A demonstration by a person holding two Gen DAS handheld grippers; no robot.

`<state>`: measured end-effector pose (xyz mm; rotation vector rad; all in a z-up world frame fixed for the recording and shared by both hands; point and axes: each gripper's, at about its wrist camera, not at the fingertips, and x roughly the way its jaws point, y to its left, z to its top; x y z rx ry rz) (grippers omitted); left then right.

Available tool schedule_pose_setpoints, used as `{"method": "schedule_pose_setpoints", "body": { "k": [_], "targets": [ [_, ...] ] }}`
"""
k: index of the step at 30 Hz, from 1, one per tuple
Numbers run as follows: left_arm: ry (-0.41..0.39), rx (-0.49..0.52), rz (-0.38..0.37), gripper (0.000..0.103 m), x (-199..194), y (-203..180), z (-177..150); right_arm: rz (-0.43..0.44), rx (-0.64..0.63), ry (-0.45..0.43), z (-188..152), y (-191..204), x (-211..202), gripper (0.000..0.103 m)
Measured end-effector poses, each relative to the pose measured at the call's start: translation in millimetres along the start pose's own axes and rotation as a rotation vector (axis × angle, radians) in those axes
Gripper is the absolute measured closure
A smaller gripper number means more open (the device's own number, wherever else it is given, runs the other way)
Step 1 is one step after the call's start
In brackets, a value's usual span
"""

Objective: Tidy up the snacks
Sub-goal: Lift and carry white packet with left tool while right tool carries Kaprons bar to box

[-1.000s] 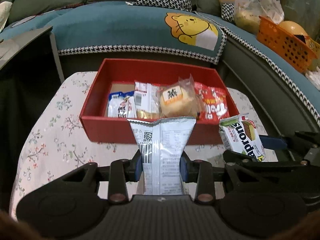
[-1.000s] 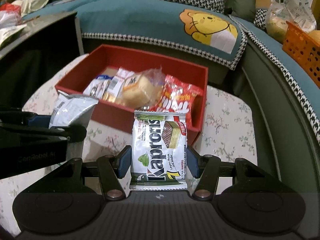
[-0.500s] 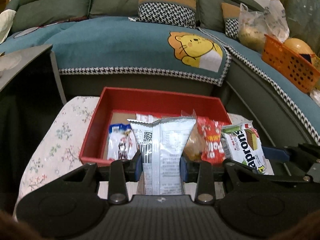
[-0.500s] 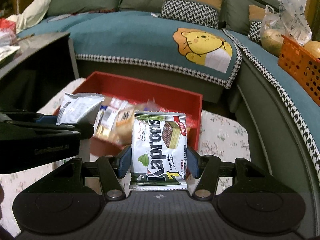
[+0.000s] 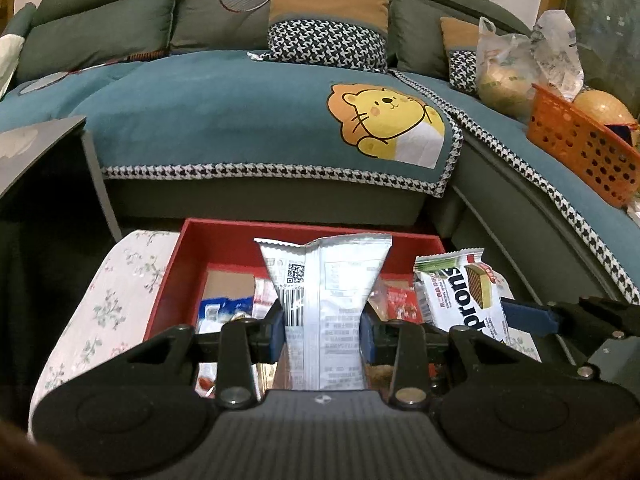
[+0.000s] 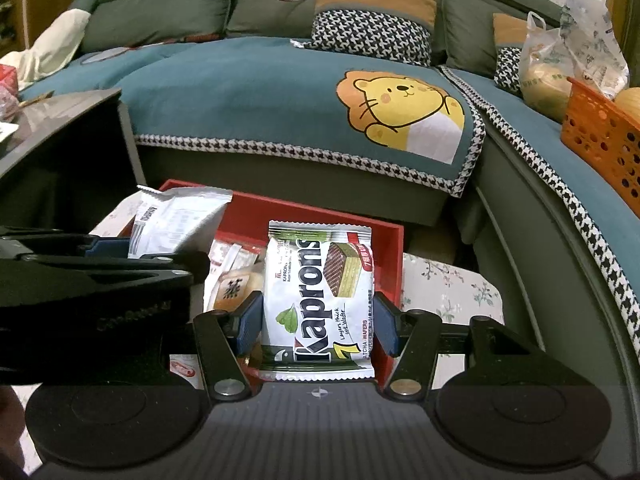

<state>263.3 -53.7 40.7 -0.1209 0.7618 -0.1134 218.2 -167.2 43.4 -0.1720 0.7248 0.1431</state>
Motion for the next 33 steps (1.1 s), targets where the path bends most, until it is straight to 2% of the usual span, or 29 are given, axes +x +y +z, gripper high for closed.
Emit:
{"method": "schedule_pose_setpoints", "body": {
  "k": [10, 26, 31, 33],
  "targets": [
    [-0.004, 0.025, 0.018, 0.037, 33.5, -6.4, 14.4, -0.007, 0.025, 0.008, 9.7, -10.9, 31.9, 0.039],
    [0.053, 0.026, 0.061, 0.036, 76.1, 4.8, 9.4, -0.039, 0.014, 0.048, 5.3, -4.8, 72.7, 0.038],
    [0.068, 0.028, 0.073, 0.032, 80.6, 7.8, 8.3, -0.048, 0.013, 0.056, 4.6, -4.8, 76.7, 0.035],
    [0.070, 0.031, 0.077, 0.031, 80.4, 7.7, 8.0, -0.049, 0.011, 0.058, 4.5, -3.9, 77.2, 0.029]
  ]
}}
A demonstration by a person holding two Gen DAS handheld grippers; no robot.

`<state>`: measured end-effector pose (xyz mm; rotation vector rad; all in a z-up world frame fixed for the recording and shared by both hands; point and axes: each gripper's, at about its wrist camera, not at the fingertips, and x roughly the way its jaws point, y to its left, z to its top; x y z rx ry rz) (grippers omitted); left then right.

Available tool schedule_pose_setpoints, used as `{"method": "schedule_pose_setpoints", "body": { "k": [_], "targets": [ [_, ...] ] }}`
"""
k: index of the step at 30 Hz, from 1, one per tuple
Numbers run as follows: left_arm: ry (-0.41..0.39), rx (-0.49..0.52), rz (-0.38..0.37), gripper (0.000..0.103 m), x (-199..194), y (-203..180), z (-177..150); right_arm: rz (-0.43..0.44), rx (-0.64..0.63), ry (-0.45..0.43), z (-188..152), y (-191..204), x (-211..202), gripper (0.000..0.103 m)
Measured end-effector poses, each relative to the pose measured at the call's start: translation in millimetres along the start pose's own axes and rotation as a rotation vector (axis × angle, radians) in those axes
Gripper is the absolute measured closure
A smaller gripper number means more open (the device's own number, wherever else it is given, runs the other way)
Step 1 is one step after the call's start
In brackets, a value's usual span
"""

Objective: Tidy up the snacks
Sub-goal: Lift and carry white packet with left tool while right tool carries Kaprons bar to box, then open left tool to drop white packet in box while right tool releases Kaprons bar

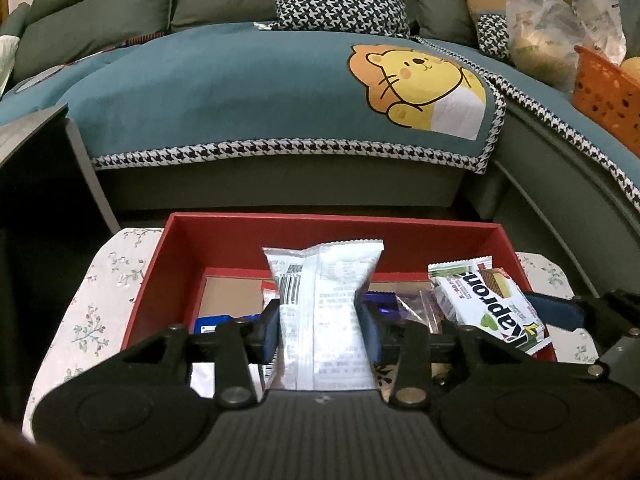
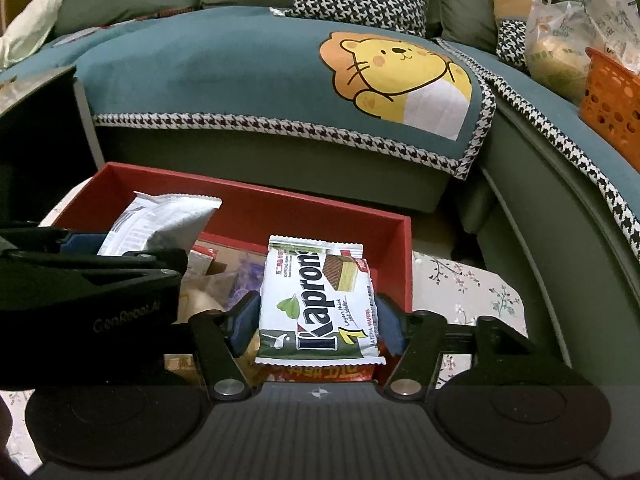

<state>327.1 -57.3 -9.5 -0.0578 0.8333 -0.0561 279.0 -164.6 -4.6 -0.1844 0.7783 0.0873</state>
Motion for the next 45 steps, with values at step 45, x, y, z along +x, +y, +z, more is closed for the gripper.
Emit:
{"method": "schedule_pose_setpoints", "body": {
  "k": [45],
  "targets": [
    [0.011, -0.074, 0.029, 0.013, -55.5, 21.6, -15.3, -0.006, 0.094, 0.013, -4.5, -22.4, -43.7, 0.017]
  ]
}}
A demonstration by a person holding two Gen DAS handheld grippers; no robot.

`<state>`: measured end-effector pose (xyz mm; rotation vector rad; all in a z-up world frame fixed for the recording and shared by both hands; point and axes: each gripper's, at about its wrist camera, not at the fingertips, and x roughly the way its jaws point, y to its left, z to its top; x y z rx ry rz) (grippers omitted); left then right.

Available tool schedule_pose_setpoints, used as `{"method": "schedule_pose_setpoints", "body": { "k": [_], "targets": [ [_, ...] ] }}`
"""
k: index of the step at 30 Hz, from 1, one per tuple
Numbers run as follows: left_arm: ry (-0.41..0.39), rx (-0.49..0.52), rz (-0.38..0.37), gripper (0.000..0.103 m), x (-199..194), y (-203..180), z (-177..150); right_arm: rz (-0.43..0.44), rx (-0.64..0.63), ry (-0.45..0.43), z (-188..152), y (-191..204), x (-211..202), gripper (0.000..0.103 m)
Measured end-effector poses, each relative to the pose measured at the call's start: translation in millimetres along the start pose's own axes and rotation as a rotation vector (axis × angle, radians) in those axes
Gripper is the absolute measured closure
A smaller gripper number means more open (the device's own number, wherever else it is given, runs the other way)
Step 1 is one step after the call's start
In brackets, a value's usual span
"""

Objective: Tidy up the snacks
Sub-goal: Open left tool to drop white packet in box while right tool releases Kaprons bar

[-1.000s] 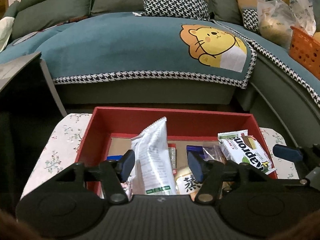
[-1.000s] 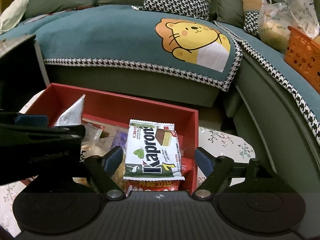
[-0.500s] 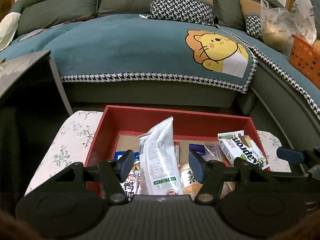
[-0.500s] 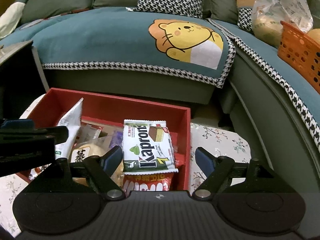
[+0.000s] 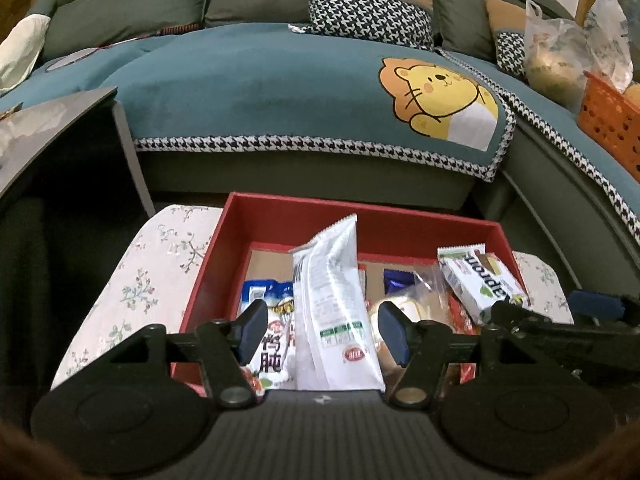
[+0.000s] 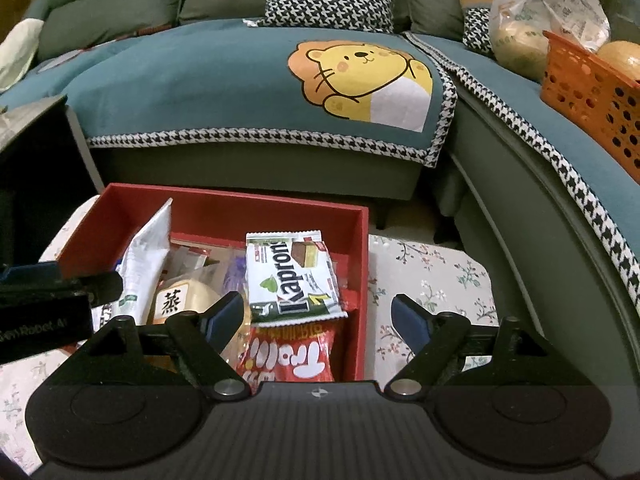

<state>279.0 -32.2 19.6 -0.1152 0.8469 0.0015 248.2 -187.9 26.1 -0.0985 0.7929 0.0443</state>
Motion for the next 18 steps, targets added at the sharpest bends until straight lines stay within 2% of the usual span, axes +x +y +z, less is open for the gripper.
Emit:
{"method": "schedule_pose_setpoints", "body": {
  "k": [11, 18],
  "targets": [
    [0.021, -0.007, -0.002, 0.012, -15.9, 0.6, -19.6, 0.011, 0.024, 0.021, -16.0, -1.9, -17.6, 0.017],
    [0.028, -0.004, -0.003, 0.004, -29.0, 2.1, -37.0, 0.018, 0.024, 0.025, -28.2, 0.6, -31.1, 0.016]
  ]
}}
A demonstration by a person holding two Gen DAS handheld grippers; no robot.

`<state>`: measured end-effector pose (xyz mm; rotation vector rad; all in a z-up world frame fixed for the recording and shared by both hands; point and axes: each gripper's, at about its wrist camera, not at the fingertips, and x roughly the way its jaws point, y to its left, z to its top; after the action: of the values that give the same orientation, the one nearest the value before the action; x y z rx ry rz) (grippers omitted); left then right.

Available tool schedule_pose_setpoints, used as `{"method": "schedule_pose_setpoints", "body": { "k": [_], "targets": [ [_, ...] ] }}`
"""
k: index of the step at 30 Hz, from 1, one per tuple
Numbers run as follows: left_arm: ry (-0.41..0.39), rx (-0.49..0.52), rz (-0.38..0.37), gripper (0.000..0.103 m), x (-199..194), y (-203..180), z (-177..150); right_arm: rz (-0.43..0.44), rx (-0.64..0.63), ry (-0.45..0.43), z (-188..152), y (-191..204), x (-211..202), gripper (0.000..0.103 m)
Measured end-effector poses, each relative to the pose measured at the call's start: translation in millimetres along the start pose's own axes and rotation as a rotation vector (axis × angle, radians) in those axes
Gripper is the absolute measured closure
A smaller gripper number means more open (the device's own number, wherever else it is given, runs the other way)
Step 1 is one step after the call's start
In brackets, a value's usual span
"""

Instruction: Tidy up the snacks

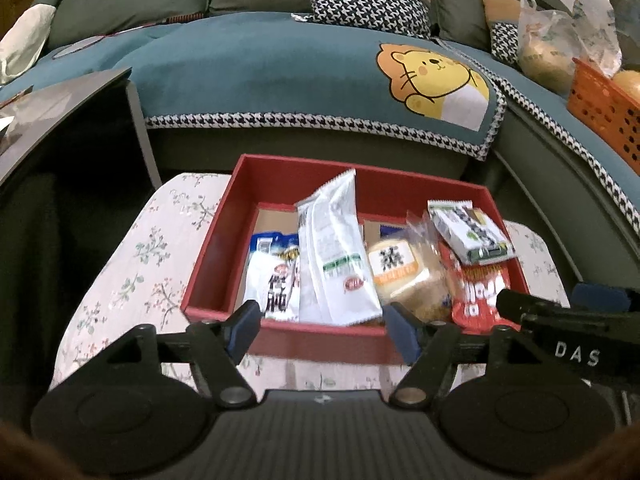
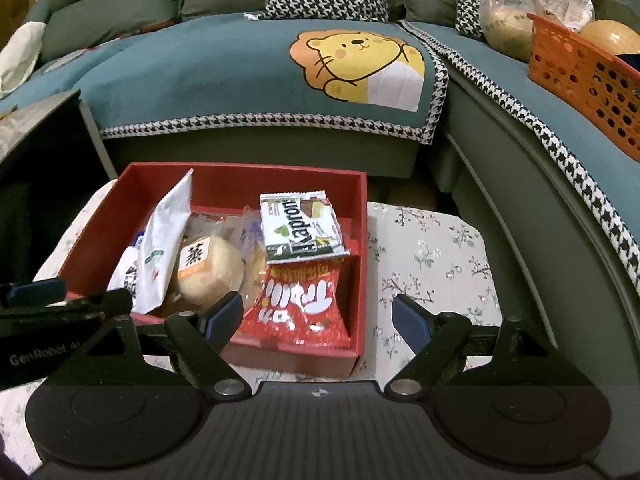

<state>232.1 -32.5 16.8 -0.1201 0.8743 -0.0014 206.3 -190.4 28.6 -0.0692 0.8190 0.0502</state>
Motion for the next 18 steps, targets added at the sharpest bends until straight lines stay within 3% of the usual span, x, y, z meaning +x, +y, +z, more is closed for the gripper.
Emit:
{"method": "schedule_pose_setpoints", "body": {
  "k": [18],
  "targets": [
    [-0.043, 0.069, 0.064, 0.000, -47.5, -2.8, -57.4, -0.007, 0.019, -0.012, -57.7, -3.5, -60.6, 0.015]
  ]
}}
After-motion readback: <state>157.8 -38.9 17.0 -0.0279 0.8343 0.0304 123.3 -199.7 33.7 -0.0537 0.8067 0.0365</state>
